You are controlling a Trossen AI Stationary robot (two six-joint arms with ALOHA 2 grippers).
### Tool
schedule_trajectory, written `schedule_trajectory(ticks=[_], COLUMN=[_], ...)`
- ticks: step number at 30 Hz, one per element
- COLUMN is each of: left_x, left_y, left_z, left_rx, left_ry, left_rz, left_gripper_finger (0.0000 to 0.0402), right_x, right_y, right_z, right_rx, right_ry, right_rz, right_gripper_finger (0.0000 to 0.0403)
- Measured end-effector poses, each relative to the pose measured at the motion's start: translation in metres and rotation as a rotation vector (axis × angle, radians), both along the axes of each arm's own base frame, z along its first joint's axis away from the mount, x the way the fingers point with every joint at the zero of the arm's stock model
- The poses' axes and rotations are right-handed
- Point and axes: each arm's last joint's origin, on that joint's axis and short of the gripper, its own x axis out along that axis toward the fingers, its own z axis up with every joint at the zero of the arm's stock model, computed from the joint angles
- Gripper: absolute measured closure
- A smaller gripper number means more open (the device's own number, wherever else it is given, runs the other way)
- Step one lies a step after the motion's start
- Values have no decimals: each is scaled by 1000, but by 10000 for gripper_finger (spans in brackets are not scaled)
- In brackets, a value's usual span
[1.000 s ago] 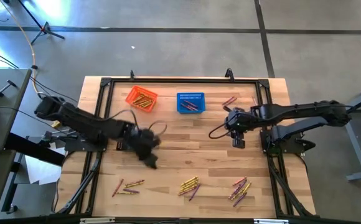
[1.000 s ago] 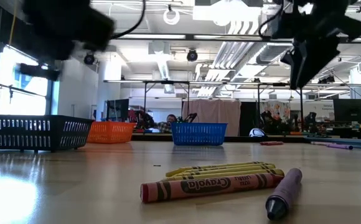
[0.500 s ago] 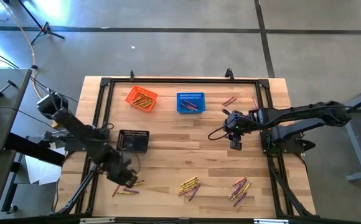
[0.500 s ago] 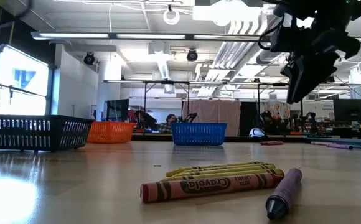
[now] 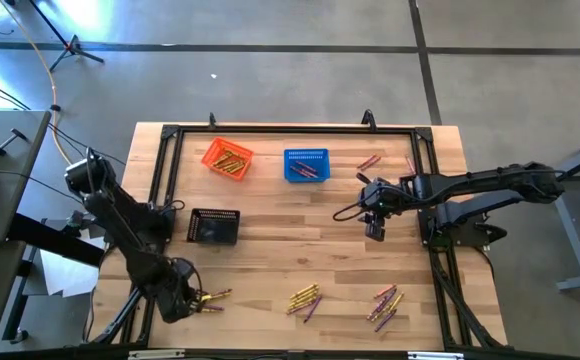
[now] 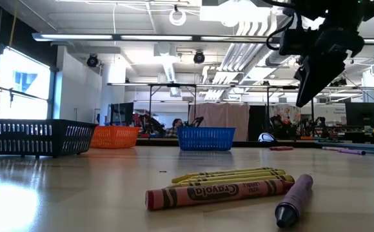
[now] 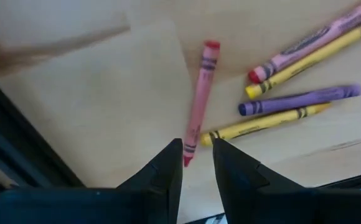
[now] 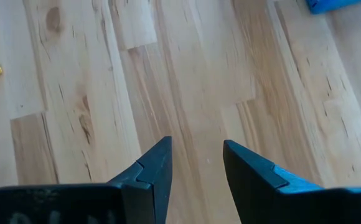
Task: Sort crayons
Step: Put the red crayon into the blue bin
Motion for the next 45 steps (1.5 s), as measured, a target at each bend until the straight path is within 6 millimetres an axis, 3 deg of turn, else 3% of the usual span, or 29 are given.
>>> schedule_trajectory(ticks=[12,29,32,38,45], left_x=[7,6,6,9,12], left_y=[-12,-10,-9,-7,4], left_z=[-23,-31,-36,-36,-25], left_rx=[18,73,95,101,129], left_ry=[4,50,65,64,49], left_rz=[-46,-27,-26,-19,-17], left_gripper_finger=[323,324,335,395,399], right_x=[0,2,2,2,2], right_y=[0,0,0,0,0], right_z=[0,1,1,1,1], right_rx=[8,6,6,6,6], right_ry=[-2,-22,-22,-22,-22], right_rz=[-13,-10,-10,-10,-10], right_gripper_finger=[275,275,275,275,275])
